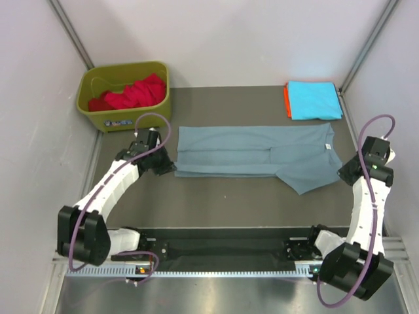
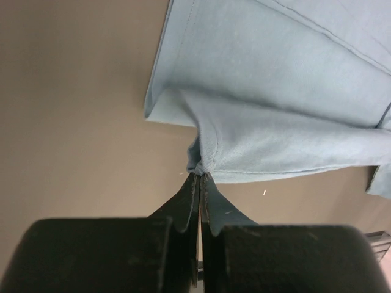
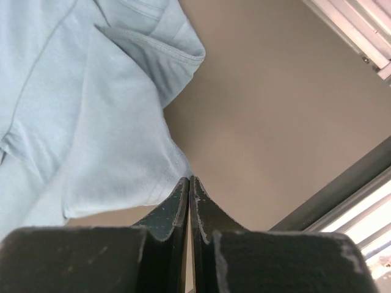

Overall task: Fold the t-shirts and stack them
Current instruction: Fold the tshirt

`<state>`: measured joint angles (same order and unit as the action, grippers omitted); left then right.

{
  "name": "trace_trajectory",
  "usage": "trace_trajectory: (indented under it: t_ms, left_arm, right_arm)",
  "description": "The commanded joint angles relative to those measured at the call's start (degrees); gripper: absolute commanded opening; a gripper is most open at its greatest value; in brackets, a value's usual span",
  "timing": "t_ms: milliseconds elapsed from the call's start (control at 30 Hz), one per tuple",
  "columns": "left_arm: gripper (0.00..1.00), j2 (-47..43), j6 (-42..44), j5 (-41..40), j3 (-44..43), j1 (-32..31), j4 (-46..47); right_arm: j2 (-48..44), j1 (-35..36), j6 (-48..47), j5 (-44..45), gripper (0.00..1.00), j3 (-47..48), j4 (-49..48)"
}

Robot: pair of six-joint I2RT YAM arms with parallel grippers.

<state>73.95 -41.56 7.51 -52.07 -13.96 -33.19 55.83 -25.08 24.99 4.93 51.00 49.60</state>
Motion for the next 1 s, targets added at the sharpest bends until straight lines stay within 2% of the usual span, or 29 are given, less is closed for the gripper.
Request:
trace_trajectory:
  t_ms: [0, 233, 567, 800, 967]
  left_arm:
    - [0.00, -6.00, 1.48, -1.97, 2.23, 0.24, 1.20]
    - [0.00, -14.52, -1.33, -0.83, 7.68, 0.24, -0.56]
    - [0.00, -15.77, -2.03, 0.93, 12.43, 0.24, 0.05]
    - [0.00, -12.79, -0.72, -0.39, 8.14, 0.24, 0.58]
    - [0.00, -6.03, -0.01, -1.53, 2.77, 0.24, 2.33]
  right_arm:
    - [-2.91, 1.09, -0.65, 2.28, 0.00, 3.84, 1.19]
    - [-6.53, 1.61, 1.81, 4.30, 0.00, 3.93, 4.97]
    - [-8.90, 1.96, 2.87, 7.64, 0.00, 6.03, 9.98]
    - [-5.40, 2.58, 1.90, 7.11, 0.00, 8.49, 7.62]
    - [0.14, 2.58, 1.81, 3.78, 0.00, 10.78, 3.93]
